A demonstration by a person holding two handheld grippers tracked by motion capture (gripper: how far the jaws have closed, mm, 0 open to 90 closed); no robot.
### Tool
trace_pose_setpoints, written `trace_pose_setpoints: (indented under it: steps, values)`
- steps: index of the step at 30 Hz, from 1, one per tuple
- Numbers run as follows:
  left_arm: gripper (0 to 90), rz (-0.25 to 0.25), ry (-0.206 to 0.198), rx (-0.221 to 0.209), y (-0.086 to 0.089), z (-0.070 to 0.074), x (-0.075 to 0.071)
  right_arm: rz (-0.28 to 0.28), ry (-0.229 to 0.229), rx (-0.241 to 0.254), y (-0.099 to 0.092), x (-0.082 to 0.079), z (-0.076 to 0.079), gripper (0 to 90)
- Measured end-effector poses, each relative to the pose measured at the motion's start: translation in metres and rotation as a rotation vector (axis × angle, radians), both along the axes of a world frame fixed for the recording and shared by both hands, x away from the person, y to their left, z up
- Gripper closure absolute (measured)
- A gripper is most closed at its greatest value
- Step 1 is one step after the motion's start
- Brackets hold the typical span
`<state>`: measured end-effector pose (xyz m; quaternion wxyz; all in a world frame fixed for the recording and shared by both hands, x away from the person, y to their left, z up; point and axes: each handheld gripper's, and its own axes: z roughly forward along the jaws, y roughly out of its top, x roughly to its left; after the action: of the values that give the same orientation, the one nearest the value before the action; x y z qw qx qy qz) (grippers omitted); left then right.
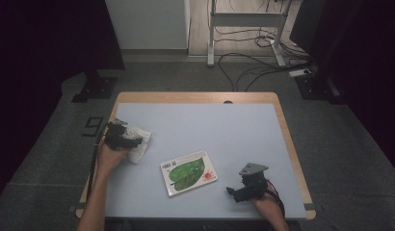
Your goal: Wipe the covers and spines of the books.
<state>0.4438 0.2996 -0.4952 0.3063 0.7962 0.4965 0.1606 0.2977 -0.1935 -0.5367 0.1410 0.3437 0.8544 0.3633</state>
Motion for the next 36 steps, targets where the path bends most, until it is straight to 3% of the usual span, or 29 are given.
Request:
trace_pose_setpoints:
  steps: [3,9,14,20,25,33,36]
  values:
    - [17.2,-0.009,0.011,0.005,-0.003,-0.006,0.003,0.0,-0.001,0.0,0.0,0.0,0.0,0.0]
    - [34.1,-0.038,0.013,0.073,-0.009,-0.013,0.003,0.0,-0.001,0.0,0.0,0.0,0.0,0.0]
    - [45.2,-0.035,0.019,0.057,-0.007,-0.014,0.002,0.0,-0.001,0.0,0.0,0.0,0.0,0.0]
    - [65.1,-0.031,0.005,0.007,-0.001,-0.016,-0.002,0.001,-0.002,-0.001,0.0,0.0,0.0,0.0]
    - [67.9,-0.047,0.003,0.007,0.001,-0.011,-0.003,0.001,-0.002,-0.001,0.0,0.0,0.0,0.0]
    - [67.7,-0.078,-0.013,-0.044,0.008,0.01,-0.014,0.001,-0.003,-0.001,0.0,0.0,0.0,0.0]
    - [67.4,-0.097,-0.035,-0.04,0.008,0.019,-0.021,0.001,-0.003,-0.001,0.0,0.0,0.0,0.0]
